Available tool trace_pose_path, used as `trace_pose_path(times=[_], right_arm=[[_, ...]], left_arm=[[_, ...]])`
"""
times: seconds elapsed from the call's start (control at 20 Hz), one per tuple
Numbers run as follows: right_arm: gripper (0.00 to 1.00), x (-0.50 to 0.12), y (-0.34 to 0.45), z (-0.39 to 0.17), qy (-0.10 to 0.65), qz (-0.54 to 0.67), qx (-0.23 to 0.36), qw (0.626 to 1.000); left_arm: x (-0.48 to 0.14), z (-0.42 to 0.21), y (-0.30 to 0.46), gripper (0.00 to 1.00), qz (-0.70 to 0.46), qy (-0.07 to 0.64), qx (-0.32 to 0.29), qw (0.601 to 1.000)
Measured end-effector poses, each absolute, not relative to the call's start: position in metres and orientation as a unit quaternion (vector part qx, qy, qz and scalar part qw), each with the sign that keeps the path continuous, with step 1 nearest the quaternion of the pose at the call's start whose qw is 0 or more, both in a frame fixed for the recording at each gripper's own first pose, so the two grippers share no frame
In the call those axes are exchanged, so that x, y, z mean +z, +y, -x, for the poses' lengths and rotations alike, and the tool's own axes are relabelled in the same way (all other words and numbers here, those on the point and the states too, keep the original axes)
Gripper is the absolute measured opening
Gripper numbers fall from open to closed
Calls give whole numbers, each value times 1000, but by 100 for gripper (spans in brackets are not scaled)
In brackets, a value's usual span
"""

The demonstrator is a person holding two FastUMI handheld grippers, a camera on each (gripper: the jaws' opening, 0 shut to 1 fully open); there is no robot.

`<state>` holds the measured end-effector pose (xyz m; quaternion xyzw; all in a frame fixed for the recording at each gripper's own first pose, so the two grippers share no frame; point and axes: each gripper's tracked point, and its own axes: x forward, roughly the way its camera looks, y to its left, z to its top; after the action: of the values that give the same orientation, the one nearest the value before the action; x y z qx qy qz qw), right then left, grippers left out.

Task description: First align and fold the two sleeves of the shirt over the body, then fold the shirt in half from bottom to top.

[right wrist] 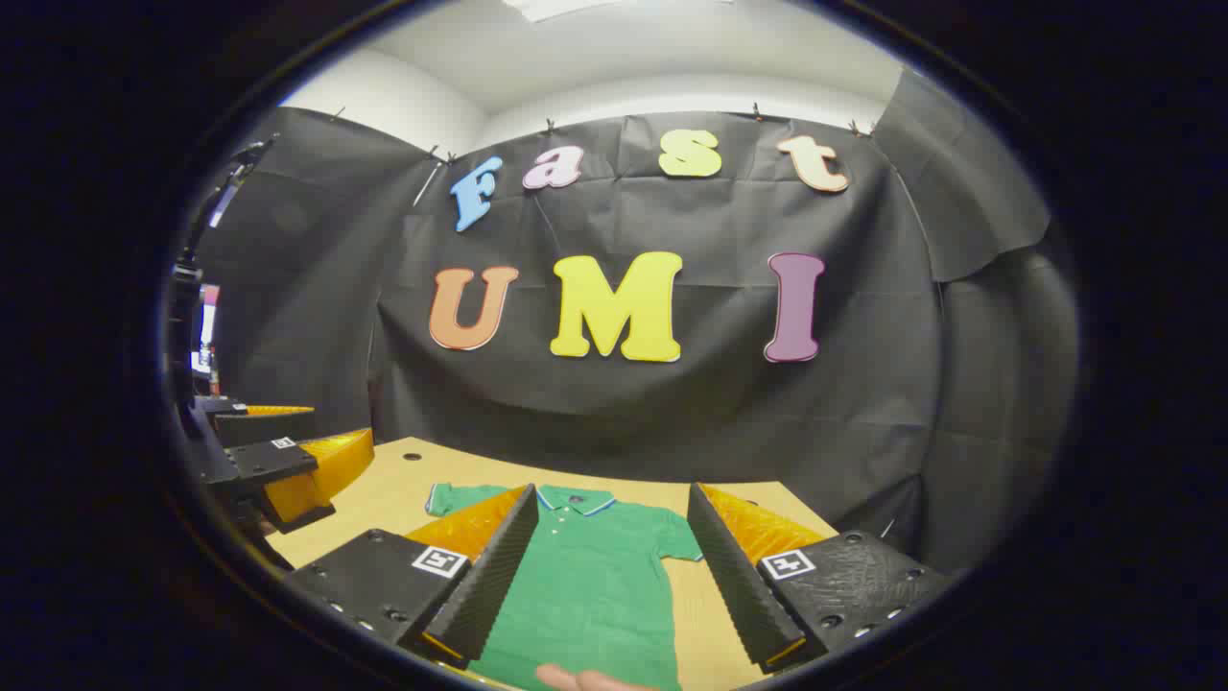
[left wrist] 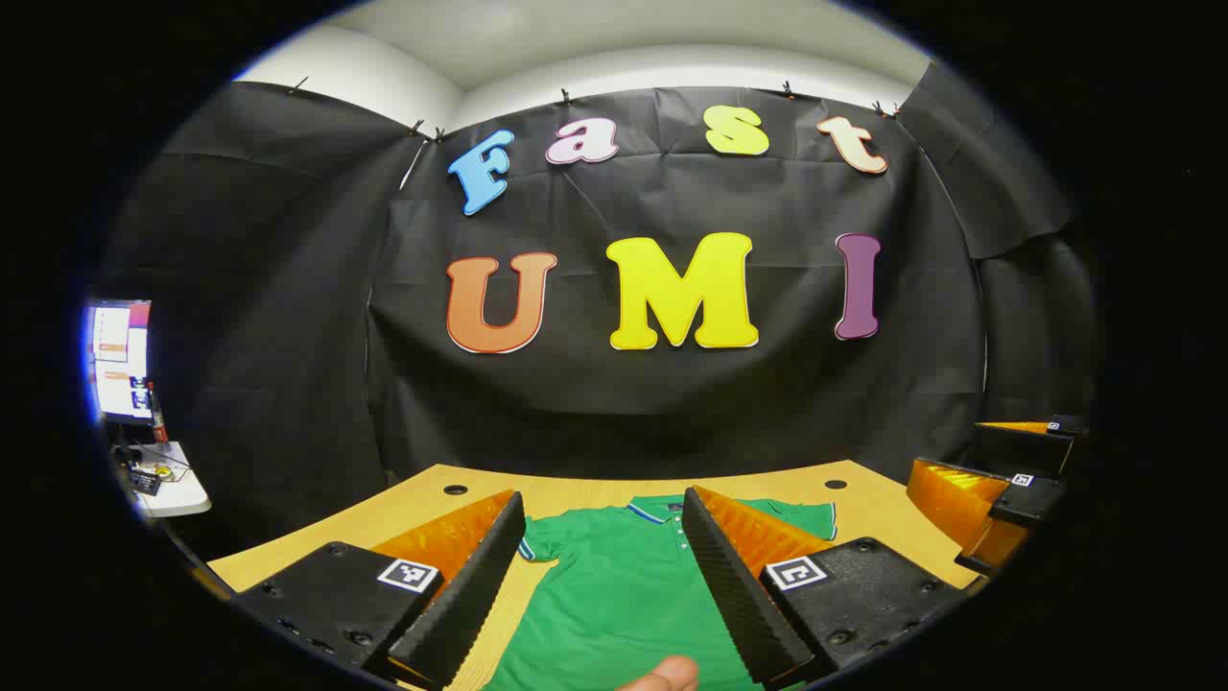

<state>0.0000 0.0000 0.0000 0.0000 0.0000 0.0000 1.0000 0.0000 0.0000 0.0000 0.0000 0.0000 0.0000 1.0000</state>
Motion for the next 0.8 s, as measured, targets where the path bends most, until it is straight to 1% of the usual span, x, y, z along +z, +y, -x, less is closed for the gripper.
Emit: trace_pose_path(times=[0.35,0.8], right_arm=[[95,-8,-17,3,9,-10,-7,1000],[96,-16,-19,-2,18,-5,-8,1000]], left_arm=[[-3,3,-15,100,-21,3,-9,1000],[-4,1,-14,100,-26,1,-6,1000]])
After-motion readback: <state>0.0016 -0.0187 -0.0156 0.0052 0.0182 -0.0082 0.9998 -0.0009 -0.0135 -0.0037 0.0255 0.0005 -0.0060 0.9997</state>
